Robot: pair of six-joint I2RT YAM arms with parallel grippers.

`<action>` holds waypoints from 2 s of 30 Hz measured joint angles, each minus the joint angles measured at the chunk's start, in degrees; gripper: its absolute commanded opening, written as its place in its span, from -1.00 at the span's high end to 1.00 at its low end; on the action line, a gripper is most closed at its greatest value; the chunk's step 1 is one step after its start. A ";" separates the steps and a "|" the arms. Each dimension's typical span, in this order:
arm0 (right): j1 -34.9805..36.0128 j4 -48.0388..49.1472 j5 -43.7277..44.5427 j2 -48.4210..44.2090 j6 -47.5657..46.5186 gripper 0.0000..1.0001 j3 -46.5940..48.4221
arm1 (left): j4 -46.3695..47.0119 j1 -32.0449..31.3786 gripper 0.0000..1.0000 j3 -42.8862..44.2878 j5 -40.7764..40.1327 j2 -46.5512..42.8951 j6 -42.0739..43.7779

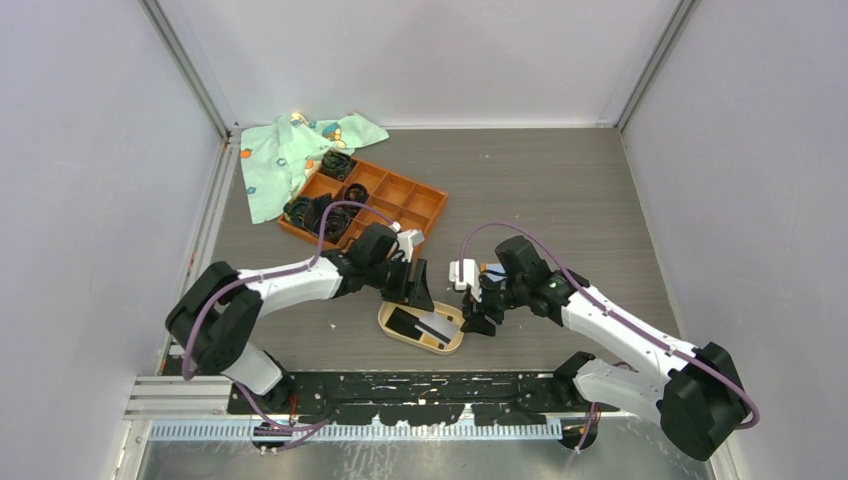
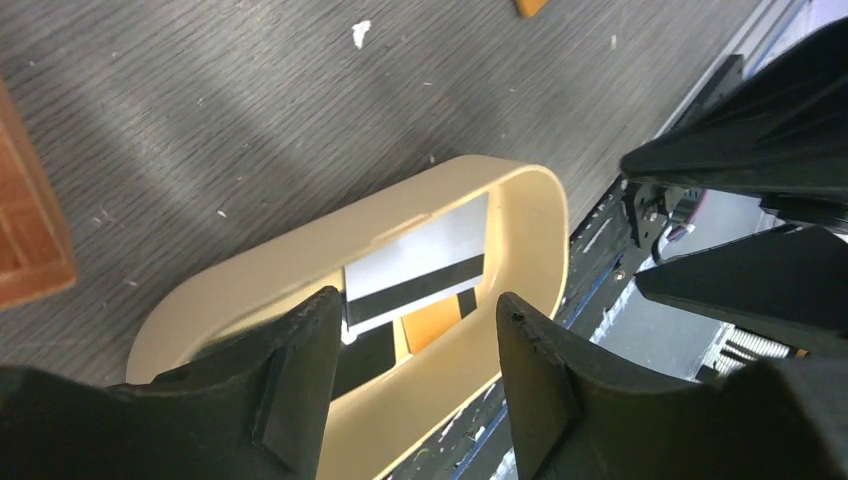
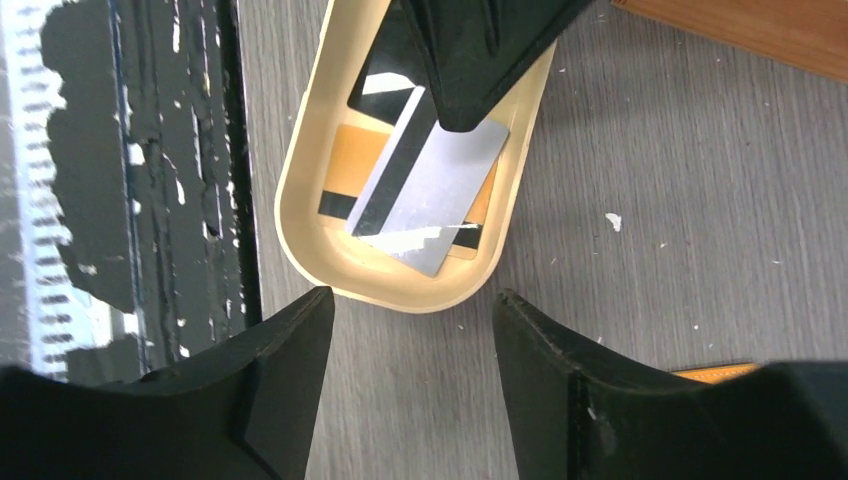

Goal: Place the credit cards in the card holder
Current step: Pick up the credit card from the storage box.

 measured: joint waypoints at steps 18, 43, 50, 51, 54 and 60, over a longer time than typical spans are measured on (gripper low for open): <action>3.41 -0.74 5.92 0.52 -14.27 -0.77 -5.18 | -5.42 -0.24 -0.15 4.92 3.82 8.57 6.10; 8.07 4.81 11.78 4.68 -17.16 -0.52 -5.64 | 4.79 -2.21 0.03 0.70 3.19 8.63 7.23; 8.33 5.57 11.93 5.25 -17.18 -0.50 -5.64 | 5.90 -2.34 0.07 0.13 3.74 8.59 5.55; 8.33 5.70 11.96 5.29 -17.18 -0.51 -5.64 | 6.01 -2.34 0.08 0.04 3.89 8.50 5.31; 8.33 6.03 11.96 5.31 -17.16 -0.51 -5.64 | 6.05 -2.36 0.10 -0.13 4.44 7.82 4.11; 8.33 6.67 11.96 5.31 -17.00 -0.51 -5.64 | 7.37 -2.36 0.06 -0.13 5.99 6.56 2.03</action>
